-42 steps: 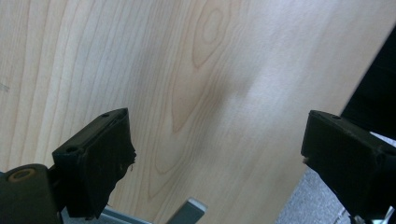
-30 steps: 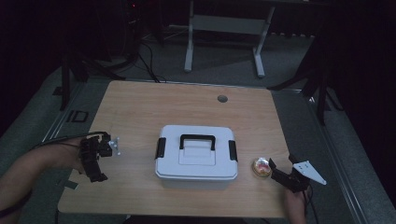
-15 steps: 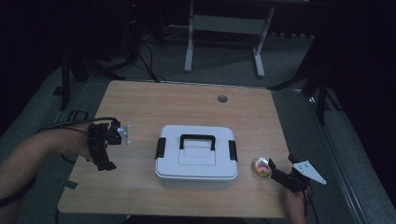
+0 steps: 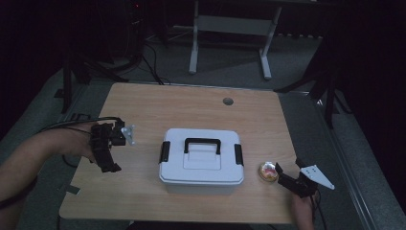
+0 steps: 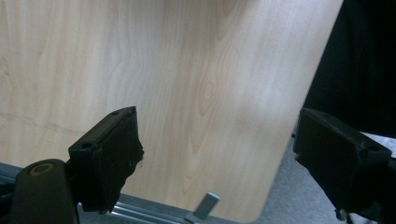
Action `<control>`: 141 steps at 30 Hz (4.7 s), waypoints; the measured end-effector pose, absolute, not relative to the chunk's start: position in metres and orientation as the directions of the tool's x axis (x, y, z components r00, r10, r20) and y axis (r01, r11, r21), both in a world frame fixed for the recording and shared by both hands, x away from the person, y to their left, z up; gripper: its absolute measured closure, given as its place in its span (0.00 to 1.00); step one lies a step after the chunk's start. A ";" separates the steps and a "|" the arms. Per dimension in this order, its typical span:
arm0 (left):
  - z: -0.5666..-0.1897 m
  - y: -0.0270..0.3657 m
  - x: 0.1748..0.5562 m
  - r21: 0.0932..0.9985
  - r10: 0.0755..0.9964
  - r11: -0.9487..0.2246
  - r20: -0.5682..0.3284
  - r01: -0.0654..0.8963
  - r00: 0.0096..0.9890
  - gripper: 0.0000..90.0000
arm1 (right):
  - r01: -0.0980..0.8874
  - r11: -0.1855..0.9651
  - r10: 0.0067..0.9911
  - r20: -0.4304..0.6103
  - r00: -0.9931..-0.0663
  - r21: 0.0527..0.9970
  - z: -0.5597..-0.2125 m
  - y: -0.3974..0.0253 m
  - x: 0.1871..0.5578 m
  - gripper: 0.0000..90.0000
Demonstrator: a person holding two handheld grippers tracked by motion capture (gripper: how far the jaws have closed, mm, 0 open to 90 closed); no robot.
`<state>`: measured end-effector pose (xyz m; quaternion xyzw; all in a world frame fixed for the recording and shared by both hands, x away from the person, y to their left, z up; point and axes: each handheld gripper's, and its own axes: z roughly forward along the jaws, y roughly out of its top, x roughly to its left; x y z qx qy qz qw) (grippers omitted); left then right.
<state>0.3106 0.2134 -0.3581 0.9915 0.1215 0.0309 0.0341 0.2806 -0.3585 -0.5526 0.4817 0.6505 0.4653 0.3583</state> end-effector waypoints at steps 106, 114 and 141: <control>-0.364 0.025 0.369 0.044 0.054 -0.998 -0.022 0.055 0.998 0.93 | 0.292 0.073 0.951 0.021 -0.308 0.954 -0.553 -0.362 0.279 0.15; -0.353 0.028 0.368 0.063 0.058 -0.996 -0.020 0.059 0.998 0.93 | 0.292 0.073 0.951 0.022 -0.308 0.954 -0.553 -0.362 0.279 0.15; -0.313 0.087 0.359 0.116 0.127 -0.985 0.024 0.124 0.992 0.92 | 0.296 0.077 0.951 0.019 -0.307 0.952 -0.553 -0.362 0.280 0.15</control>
